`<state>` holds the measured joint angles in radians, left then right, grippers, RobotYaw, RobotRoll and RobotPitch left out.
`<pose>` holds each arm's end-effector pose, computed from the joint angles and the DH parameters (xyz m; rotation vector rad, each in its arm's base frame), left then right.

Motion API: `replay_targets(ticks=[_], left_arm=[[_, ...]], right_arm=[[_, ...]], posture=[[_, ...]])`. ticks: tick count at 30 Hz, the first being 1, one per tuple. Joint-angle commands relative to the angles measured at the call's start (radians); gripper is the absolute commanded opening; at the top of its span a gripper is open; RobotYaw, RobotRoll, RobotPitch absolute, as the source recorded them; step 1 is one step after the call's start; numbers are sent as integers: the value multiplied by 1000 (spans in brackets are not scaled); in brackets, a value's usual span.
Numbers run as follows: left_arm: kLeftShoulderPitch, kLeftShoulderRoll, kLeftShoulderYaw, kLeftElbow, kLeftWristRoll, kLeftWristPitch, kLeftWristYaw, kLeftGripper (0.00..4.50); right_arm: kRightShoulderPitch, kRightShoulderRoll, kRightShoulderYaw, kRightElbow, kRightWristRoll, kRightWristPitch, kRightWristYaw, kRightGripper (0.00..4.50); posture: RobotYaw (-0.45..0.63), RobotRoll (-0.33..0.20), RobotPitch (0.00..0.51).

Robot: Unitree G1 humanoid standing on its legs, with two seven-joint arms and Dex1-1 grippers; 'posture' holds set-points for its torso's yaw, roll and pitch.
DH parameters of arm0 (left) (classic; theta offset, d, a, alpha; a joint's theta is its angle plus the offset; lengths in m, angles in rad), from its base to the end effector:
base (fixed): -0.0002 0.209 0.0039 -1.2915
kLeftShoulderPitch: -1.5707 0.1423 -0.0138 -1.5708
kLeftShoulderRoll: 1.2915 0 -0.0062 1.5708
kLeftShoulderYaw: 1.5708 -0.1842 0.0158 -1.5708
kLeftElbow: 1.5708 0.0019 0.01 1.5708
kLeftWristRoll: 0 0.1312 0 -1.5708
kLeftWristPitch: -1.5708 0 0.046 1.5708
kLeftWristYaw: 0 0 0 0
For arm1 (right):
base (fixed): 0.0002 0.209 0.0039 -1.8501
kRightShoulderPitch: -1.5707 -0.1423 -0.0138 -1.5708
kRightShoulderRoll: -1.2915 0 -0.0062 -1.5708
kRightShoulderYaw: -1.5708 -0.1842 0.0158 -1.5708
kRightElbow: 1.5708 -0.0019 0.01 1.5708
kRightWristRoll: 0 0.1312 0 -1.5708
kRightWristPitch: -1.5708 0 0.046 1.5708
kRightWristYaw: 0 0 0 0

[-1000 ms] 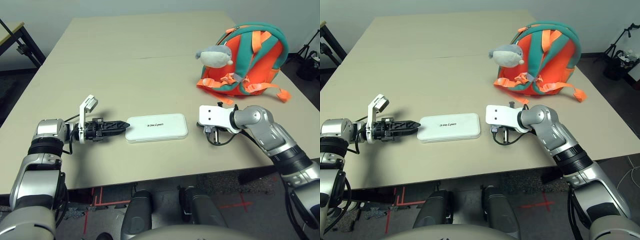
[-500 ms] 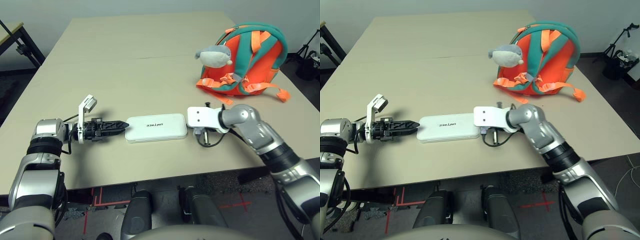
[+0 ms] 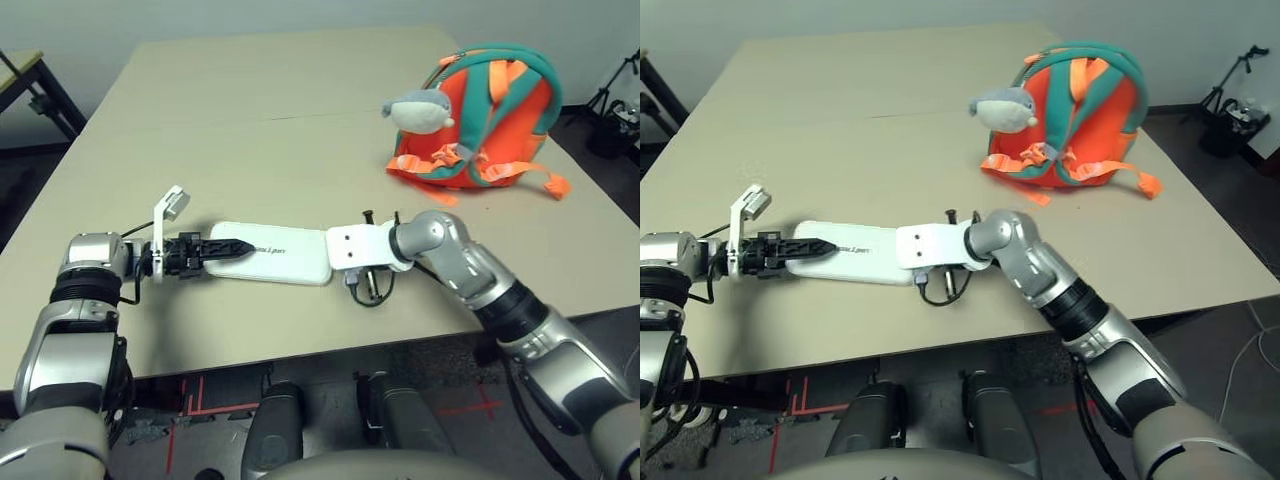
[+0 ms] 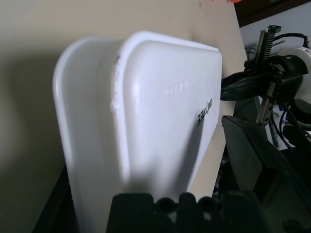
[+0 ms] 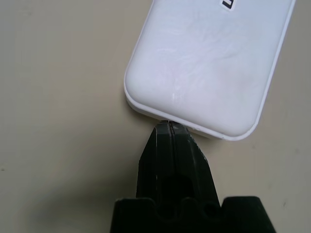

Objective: Put the pencil case into the backpack and zip it.

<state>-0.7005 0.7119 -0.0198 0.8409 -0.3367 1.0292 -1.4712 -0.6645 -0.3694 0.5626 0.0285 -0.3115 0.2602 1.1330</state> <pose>0.2724 0.3164 0.1036 -0.6730 0.8674 -0.9011 0.2761 -0.0903 0.1506 -1.0406 0.1705 1.4293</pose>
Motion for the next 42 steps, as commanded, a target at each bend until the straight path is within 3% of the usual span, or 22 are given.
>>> replay_targets(ticks=[1,6,8,12,16,21,25,29,33,38,42], left_arm=[[14,-12,-31,7,8,9,5,4318],[16,-13,-11,10,6,-16,19,4318],[14,-15,4,15,1,-26,30,3817],[12,-20,35,18,-11,-54,61,2319],[8,-25,57,18,-24,-78,89,1553],[-14,-58,139,-7,-70,-98,154,1436],[-20,-109,216,-76,-114,-132,231,1402],[-21,-163,280,-148,-153,-180,318,1401],[-20,-217,336,-213,-188,-223,408,1400],[-27,-276,368,-258,-206,-295,498,1356],[-46,-304,392,-258,-208,-374,550,1354]], right_arm=[[-14,5,1,1,20,-18,-3,0],[1,-27,-18,7,26,-30,-6,0],[14,-56,-36,9,32,-32,-11,0],[65,-139,-105,14,55,-16,-35,0],[135,-229,-203,16,85,16,-71,0],[237,-296,-392,-21,167,122,-153,0],[329,-292,-597,-106,278,266,-231,0],[390,-255,-801,-245,411,447,-313,980],[360,-194,-954,-365,510,619,-437,2526],[240,-121,-1035,-342,561,675,-607,4473],[163,-108,-1007,-232,551,621,-687,4500]], posture=[[85,0,100],[91,0,102],[93,0,103],[98,0,101],[94,0,101],[85,0,103],[76,0,104],[61,0,102],[44,0,102],[39,0,97],[55,0,90]])
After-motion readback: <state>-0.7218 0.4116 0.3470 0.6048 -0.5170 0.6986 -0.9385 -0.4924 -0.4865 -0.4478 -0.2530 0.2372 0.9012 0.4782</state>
